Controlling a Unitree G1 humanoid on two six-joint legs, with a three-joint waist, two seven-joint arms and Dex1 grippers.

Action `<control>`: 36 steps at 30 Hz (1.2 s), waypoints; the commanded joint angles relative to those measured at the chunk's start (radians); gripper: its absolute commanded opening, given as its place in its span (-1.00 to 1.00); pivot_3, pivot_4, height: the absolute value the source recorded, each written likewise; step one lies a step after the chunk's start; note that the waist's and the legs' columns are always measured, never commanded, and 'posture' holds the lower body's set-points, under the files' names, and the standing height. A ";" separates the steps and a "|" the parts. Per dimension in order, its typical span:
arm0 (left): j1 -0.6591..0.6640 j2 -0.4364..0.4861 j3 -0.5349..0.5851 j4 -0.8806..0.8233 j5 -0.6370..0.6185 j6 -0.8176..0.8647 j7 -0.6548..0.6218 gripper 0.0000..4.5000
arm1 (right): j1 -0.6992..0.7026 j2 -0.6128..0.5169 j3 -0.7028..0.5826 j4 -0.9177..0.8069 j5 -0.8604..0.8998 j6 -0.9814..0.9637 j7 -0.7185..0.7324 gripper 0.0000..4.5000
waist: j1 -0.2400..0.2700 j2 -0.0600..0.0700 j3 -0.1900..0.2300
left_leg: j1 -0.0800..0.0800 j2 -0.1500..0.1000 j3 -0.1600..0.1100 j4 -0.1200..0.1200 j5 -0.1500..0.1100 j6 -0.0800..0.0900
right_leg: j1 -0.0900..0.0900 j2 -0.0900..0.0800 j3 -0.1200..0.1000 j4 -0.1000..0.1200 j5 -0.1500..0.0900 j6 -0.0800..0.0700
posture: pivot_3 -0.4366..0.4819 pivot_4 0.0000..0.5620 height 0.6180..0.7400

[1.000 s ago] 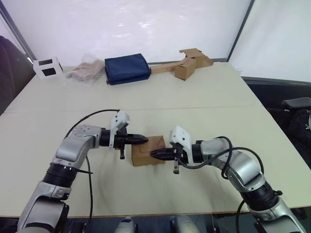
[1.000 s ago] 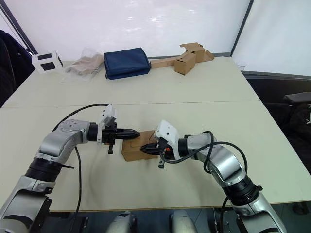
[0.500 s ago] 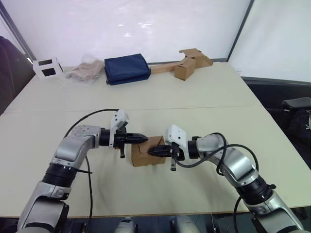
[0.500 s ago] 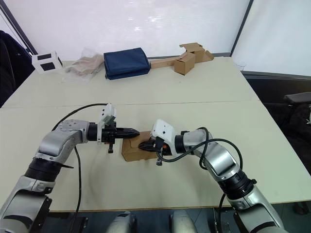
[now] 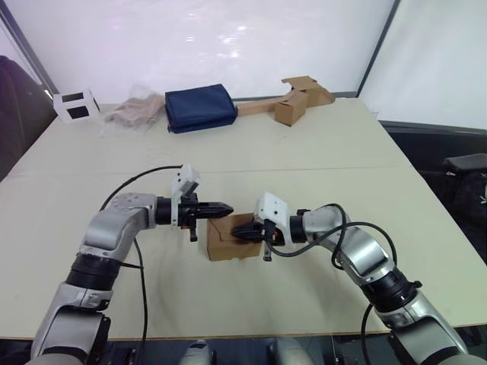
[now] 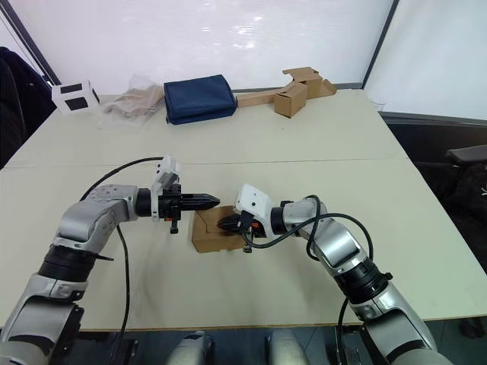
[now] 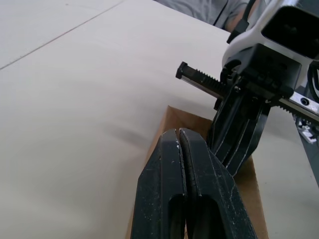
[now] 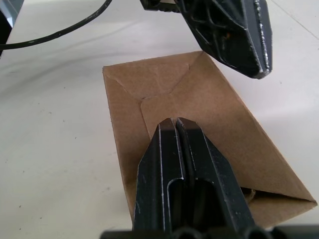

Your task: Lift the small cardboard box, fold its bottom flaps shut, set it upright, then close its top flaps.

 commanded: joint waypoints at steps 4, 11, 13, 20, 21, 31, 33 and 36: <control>0.037 0.032 -0.055 -0.025 0.079 -0.101 -0.024 -0.98 | 0.019 0.001 -0.086 -0.119 0.127 0.142 0.010 -1.00 | 0.000 0.000 0.000 | 0.000 0.000 0.000 0.000 0.000 0.000 | 0.000 0.000 0.000 -0.001 0.000 0.000 | -0.05 -0.47 1.00; 0.032 0.024 -0.053 0.000 0.088 -0.122 -0.029 -0.98 | 0.034 -0.010 -0.092 -0.193 0.162 0.213 -0.001 -1.00 | 0.000 0.000 0.000 | 0.000 0.000 0.000 0.000 0.000 0.000 | 0.000 0.000 0.000 -0.001 0.000 0.000 | -0.05 -0.47 1.00; 0.030 0.020 -0.048 0.003 0.081 -0.121 -0.027 -0.98 | 0.038 -0.018 -0.077 -0.196 0.150 0.220 -0.005 -1.00 | 0.000 0.000 0.000 | 0.000 0.000 0.000 0.000 0.000 0.000 | 0.000 0.000 0.000 -0.001 0.000 0.000 | -0.05 -0.47 1.00; 0.015 0.007 -0.017 -0.001 0.045 -0.084 -0.011 -0.98 | 0.035 -0.019 -0.045 -0.168 0.116 0.215 -0.013 -1.00 | 0.000 0.000 0.000 | 0.000 0.000 0.000 0.000 0.000 0.000 | 0.000 0.000 0.000 -0.001 0.000 0.000 | -0.05 -0.47 1.00; 0.012 0.004 -0.011 -0.002 0.038 -0.076 -0.008 -0.98 | 0.032 -0.018 -0.041 -0.162 0.110 0.211 -0.013 -1.00 | 0.000 0.000 0.000 | 0.000 0.000 0.000 0.000 0.000 0.000 | 0.000 0.000 0.000 -0.001 0.000 0.000 | -0.05 -0.47 1.00; -0.001 -0.008 0.012 -0.015 0.001 -0.029 0.020 -0.98 | 0.006 -0.006 -0.059 -0.152 0.136 0.242 -0.012 -1.00 | 0.000 0.000 0.000 | 0.000 0.000 -0.001 0.000 0.000 0.000 | 0.000 0.000 0.000 -0.001 0.000 0.000 | -0.05 -0.47 1.00; -0.003 -0.012 0.016 -0.015 -0.007 -0.022 0.026 -0.98 | 0.003 -0.011 -0.053 -0.151 0.129 0.242 -0.012 -1.00 | 0.000 0.000 0.000 | 0.000 0.000 -0.001 0.000 0.000 0.000 | 0.000 0.000 0.000 -0.001 0.000 0.000 | -0.05 -0.47 1.00; -0.003 -0.011 0.014 -0.019 -0.009 -0.023 0.026 -0.98 | 0.001 -0.010 -0.048 -0.145 0.121 0.236 -0.014 -1.00 | 0.000 0.000 0.000 | -0.001 0.000 -0.001 0.000 0.000 0.000 | 0.000 0.000 0.000 -0.001 0.000 0.000 | -0.05 -0.47 1.00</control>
